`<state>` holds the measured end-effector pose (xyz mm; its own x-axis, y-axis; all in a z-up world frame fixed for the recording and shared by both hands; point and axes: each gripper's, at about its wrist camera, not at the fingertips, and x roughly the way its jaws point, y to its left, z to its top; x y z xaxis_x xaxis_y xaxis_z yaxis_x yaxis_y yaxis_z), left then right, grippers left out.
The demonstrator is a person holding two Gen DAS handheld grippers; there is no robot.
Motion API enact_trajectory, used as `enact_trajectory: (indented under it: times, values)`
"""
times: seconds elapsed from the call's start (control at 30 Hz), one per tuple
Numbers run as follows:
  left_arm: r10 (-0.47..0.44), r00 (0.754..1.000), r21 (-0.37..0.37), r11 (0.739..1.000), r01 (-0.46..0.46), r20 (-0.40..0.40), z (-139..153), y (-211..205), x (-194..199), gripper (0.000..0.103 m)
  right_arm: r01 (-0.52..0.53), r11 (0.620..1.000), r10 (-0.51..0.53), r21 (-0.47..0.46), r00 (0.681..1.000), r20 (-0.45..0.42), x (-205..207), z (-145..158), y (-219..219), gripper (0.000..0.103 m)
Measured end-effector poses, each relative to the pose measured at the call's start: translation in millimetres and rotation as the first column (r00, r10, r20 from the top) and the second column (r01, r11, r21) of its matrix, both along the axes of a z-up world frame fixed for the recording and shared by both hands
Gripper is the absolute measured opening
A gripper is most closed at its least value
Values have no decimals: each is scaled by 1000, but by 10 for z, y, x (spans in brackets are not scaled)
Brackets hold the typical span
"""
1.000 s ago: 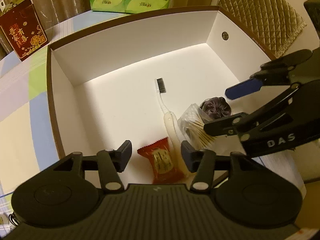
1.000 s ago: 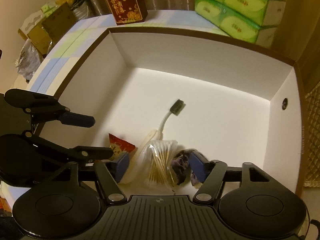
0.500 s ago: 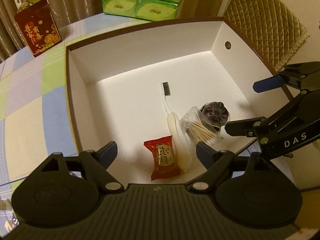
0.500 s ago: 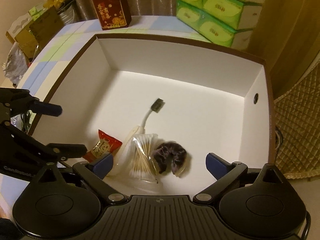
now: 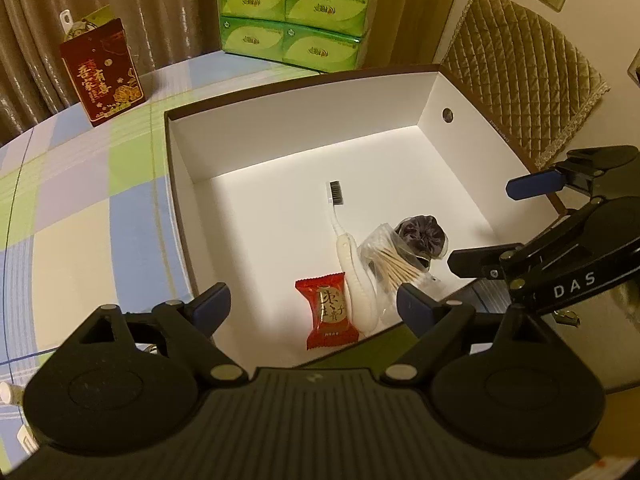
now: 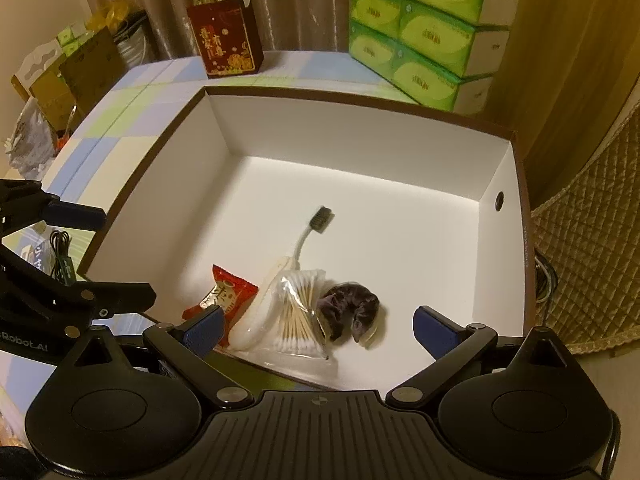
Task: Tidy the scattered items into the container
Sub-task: 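Open both grippers to drop the packet and swab bag into the box, then move the left tool to the striped hair claw clip and grasp it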
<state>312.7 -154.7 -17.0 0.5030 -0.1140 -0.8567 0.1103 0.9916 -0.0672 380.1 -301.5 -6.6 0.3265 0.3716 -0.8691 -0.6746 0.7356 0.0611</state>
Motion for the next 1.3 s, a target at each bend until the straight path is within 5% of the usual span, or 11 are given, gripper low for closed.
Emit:
enact_trajectory:
  times: [0.8, 1.3]
  values:
    - [7, 997, -13, 1000, -6, 74, 294, 252, -794, 91, 73, 996, -75, 42, 995, 61, -709, 203, 80, 98]
    - [46, 998, -16, 999, -45, 43, -3, 766, -1304, 91, 203, 975, -207, 94, 978, 30, -1063, -70, -20, 98]
